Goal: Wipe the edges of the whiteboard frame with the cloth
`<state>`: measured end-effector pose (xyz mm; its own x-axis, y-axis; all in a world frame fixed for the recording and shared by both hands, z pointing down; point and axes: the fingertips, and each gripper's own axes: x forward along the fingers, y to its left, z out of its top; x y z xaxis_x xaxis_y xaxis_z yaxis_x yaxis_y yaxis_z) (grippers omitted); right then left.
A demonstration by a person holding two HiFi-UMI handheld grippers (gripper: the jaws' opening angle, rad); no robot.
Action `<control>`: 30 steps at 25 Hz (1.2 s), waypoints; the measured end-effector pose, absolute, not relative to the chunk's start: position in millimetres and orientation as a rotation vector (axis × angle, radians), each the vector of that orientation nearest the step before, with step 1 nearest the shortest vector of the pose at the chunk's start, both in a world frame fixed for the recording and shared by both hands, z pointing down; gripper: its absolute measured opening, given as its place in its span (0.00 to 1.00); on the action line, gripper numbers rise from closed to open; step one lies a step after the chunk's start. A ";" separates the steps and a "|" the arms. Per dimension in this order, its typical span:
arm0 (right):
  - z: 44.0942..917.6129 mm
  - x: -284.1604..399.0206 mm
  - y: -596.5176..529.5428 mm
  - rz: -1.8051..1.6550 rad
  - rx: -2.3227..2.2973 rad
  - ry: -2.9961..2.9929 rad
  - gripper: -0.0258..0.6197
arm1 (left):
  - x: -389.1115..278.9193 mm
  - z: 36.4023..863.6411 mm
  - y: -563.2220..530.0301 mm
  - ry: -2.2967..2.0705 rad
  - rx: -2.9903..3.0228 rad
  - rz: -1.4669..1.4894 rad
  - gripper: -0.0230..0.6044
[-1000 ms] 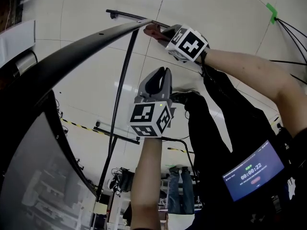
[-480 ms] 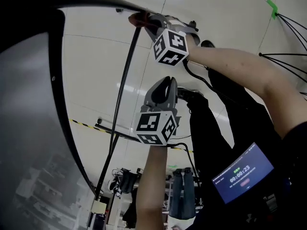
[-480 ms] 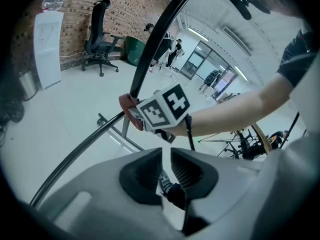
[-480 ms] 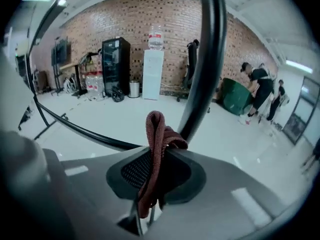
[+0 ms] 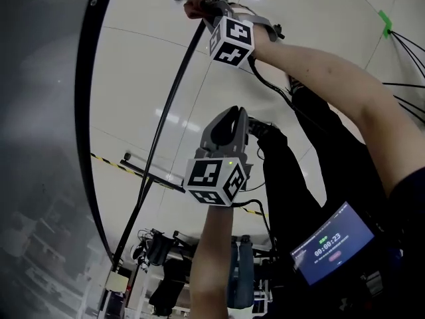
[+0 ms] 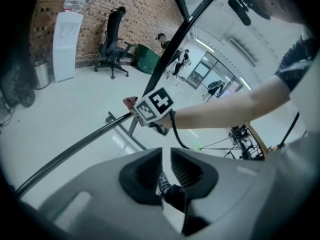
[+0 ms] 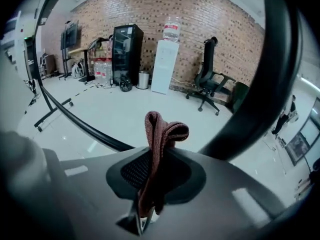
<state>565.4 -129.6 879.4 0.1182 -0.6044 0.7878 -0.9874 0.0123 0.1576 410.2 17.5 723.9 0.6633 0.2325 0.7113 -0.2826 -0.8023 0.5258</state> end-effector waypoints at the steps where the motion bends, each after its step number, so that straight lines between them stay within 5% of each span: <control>1: 880.7 562.4 -133.8 0.674 1.651 -1.580 0.13 | 408.6 723.9 17.7 -0.052 2.256 1.066 0.12; 30: 902.8 393.6 -157.0 0.575 1.089 -1.807 0.13 | 266.4 725.3 13.3 -0.466 2.154 0.779 0.12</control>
